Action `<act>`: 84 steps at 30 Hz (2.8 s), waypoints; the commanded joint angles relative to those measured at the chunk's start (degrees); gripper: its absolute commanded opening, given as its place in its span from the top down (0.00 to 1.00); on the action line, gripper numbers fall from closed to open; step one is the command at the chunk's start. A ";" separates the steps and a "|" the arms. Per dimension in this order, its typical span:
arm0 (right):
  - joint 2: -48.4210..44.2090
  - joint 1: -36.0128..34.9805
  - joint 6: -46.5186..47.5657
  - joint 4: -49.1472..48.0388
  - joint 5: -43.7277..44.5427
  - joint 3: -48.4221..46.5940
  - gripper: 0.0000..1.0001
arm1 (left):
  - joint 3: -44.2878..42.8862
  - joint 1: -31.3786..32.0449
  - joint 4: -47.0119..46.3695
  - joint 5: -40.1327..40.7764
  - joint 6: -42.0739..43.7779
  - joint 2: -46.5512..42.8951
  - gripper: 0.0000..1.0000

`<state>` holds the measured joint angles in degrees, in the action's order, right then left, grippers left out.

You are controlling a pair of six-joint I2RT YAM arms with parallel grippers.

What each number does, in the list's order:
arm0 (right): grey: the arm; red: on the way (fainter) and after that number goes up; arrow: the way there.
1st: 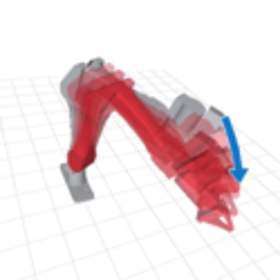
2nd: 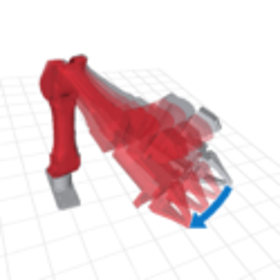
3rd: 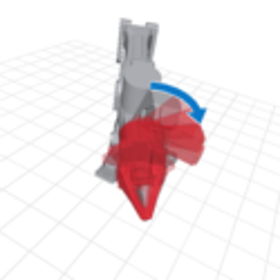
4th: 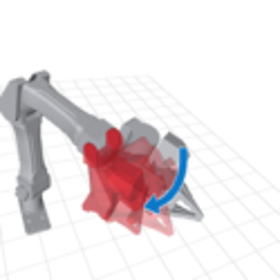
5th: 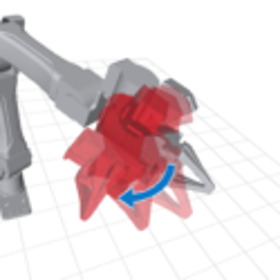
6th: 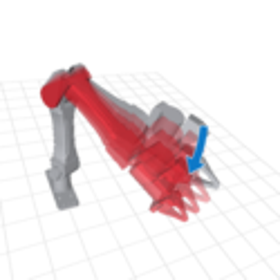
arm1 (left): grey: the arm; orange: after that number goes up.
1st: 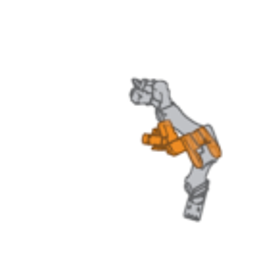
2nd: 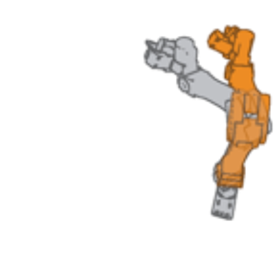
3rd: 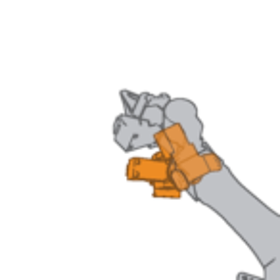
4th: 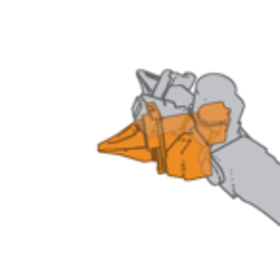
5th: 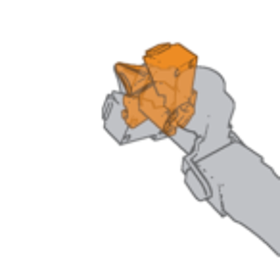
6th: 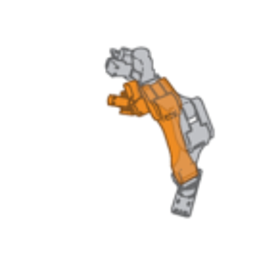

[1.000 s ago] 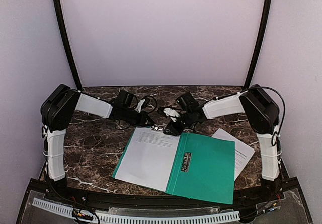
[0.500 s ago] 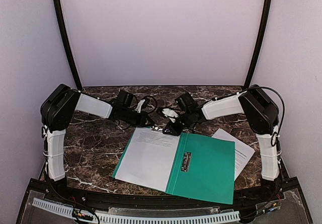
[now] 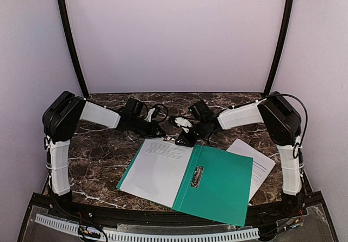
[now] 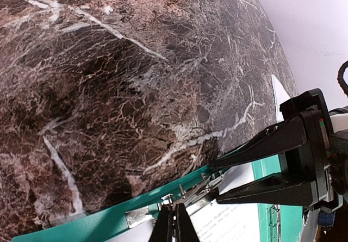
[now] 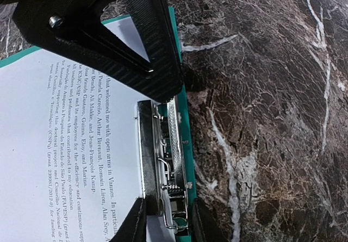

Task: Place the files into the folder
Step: Clamp the file in the folder.

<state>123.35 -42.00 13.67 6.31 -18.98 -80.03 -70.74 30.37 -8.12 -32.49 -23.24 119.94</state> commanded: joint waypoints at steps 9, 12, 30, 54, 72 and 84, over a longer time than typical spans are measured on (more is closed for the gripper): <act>3.10 -0.69 -2.36 4.51 7.27 0.85 0.84 | 6.20 0.48 17.28 8.93 -2.43 2.43 0.99; 3.29 -0.82 -2.33 4.72 7.46 0.64 0.84 | 6.95 0.48 17.39 9.69 -2.74 3.17 0.99; 3.93 -1.20 -0.55 5.33 8.22 0.83 0.85 | 6.38 0.40 18.03 11.30 -2.46 9.08 0.99; 5.55 -2.11 7.11 7.39 8.48 -1.07 0.92 | -2.46 0.42 31.27 18.55 3.24 14.43 0.99; 6.04 -2.77 11.20 7.75 9.62 -1.36 0.93 | -9.66 0.48 37.43 18.58 7.50 18.16 0.99; 6.11 -2.81 13.39 9.43 9.03 -2.42 0.93 | -10.18 0.44 28.49 11.07 5.73 11.56 0.99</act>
<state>124.18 -43.48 23.38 10.68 -13.98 -83.31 -84.93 30.50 11.49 -28.32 -17.98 125.97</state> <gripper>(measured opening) 0.215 0.009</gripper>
